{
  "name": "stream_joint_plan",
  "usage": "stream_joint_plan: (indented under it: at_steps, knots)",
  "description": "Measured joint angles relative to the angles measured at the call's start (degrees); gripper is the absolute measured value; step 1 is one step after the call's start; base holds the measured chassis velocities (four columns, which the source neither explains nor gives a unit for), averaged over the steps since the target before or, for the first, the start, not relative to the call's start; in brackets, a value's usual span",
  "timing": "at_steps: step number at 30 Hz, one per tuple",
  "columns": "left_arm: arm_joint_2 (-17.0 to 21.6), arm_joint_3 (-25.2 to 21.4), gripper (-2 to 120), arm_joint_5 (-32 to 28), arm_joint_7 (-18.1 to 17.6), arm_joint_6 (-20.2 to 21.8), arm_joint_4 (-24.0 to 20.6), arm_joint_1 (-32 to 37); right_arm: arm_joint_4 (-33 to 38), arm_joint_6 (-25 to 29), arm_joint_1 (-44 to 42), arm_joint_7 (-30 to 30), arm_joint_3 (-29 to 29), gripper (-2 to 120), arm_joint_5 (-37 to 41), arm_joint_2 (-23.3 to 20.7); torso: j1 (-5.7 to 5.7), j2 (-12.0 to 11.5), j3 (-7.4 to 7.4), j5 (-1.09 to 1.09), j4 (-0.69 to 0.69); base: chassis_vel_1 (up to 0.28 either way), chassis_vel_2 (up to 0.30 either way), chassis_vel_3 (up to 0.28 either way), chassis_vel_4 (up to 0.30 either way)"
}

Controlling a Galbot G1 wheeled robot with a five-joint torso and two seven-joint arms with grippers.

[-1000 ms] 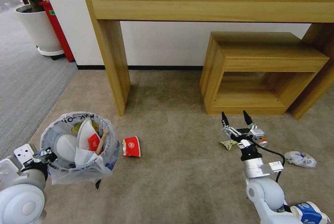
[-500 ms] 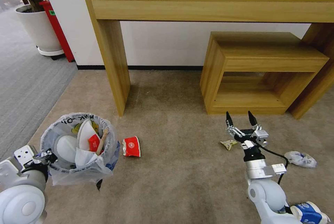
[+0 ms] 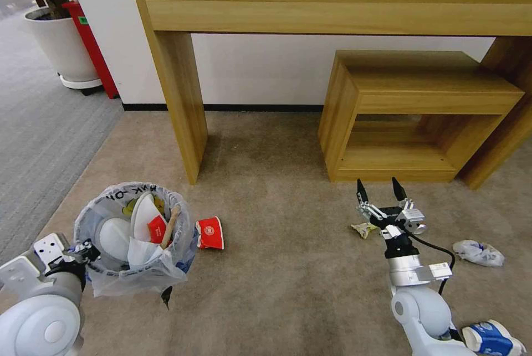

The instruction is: Pick up the trash bin and place the garbage on the floor into it.

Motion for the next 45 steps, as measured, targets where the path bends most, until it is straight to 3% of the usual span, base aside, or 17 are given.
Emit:
stream_joint_plan:
  at_steps: [45]
  knots:
    - [0.1,0.6,0,0.5,0.0,0.0,0.0,0.2,-0.3,1.3,0.0,0.8,-0.6,100,1.0,0.1,0.00,0.0,0.00,0.00,0.00,0.044,0.041,-0.044,-0.040]
